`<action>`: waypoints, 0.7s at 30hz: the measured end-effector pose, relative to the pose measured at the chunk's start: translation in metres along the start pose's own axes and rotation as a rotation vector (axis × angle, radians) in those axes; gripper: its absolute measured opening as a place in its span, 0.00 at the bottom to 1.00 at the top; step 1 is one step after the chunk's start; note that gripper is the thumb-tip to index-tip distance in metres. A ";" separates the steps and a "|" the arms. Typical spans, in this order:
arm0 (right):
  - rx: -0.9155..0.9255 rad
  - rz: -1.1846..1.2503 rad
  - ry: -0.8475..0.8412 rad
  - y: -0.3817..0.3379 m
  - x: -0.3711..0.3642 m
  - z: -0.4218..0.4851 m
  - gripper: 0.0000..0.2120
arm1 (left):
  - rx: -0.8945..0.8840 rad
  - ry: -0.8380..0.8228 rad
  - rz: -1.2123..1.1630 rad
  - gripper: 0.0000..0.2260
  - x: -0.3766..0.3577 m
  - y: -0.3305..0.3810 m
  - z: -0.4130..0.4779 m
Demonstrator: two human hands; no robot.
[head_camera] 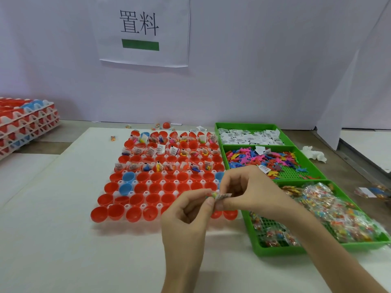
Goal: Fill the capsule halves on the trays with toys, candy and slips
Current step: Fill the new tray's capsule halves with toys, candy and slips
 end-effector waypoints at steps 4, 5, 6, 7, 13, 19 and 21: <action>-0.016 -0.082 0.057 0.007 0.003 0.002 0.11 | -0.045 -0.059 0.150 0.11 -0.009 0.005 -0.004; -0.022 -0.094 0.058 0.008 0.003 0.002 0.11 | -0.046 -0.067 0.156 0.10 -0.010 0.005 -0.005; -0.026 -0.106 0.053 0.009 0.002 0.002 0.11 | -0.042 -0.075 0.153 0.10 -0.012 0.005 -0.005; -0.027 -0.119 0.044 0.009 0.001 0.002 0.12 | -0.034 -0.086 0.145 0.10 -0.013 0.004 -0.005; -0.014 -0.130 -0.003 0.004 0.001 -0.001 0.14 | -0.010 -0.093 0.114 0.11 -0.012 0.000 -0.003; -0.055 -0.193 -0.009 0.006 0.024 -0.003 0.07 | 0.058 -0.028 -0.025 0.06 -0.006 -0.003 -0.002; -0.154 -0.323 0.293 0.025 0.070 0.004 0.05 | 0.085 -0.018 -0.045 0.06 -0.006 -0.007 -0.002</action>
Point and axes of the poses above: each hand's wrist, its own z-axis towards the middle knuckle, its own x-axis out of the back of the hand, y = z × x, the point moved 9 cm from there along z, towards the middle knuckle, and after that the axes turned 5 degrees about -z, right-handed, at the moved point
